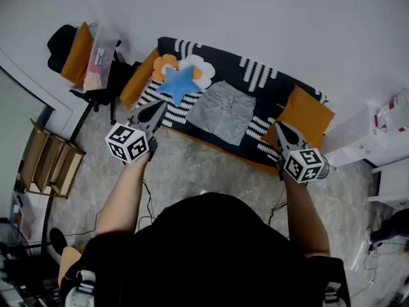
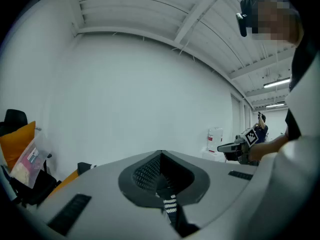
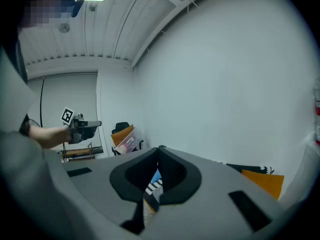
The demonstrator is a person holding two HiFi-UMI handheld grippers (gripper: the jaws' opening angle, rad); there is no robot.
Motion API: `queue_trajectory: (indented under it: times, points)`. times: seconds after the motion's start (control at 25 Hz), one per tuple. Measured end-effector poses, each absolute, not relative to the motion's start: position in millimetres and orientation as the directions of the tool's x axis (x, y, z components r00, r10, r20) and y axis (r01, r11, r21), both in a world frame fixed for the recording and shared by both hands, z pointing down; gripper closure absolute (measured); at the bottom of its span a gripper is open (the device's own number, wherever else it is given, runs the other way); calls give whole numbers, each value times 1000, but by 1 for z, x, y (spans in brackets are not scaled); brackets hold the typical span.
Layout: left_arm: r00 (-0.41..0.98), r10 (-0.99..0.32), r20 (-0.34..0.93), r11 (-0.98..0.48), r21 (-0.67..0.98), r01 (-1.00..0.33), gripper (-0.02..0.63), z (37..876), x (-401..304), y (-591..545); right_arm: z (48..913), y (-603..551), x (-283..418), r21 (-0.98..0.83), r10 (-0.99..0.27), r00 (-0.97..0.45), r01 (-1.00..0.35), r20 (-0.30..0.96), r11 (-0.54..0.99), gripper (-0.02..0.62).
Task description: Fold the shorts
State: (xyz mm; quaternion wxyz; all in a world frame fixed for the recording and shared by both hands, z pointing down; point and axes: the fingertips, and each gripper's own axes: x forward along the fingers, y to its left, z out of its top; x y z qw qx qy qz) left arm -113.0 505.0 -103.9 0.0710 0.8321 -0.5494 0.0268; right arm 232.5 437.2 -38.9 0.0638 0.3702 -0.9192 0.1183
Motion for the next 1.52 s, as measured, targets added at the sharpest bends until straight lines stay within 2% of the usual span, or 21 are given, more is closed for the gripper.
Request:
queue_trajectory:
  times: [0.4, 0.88, 1.52]
  points:
    - [371, -920, 126, -355, 131, -926, 591, -97, -100, 496, -38, 414, 248, -186, -648, -737, -676, 193, 713, 589]
    - [385, -907, 168, -375, 88, -923, 591, -91, -83, 472, -42, 388, 255, -172, -676, -713, -701, 187, 692, 588]
    - [452, -864, 221, -446, 76, -892, 591, -51, -92, 357, -26, 301, 235, -155, -737, -631, -775, 242, 612, 588]
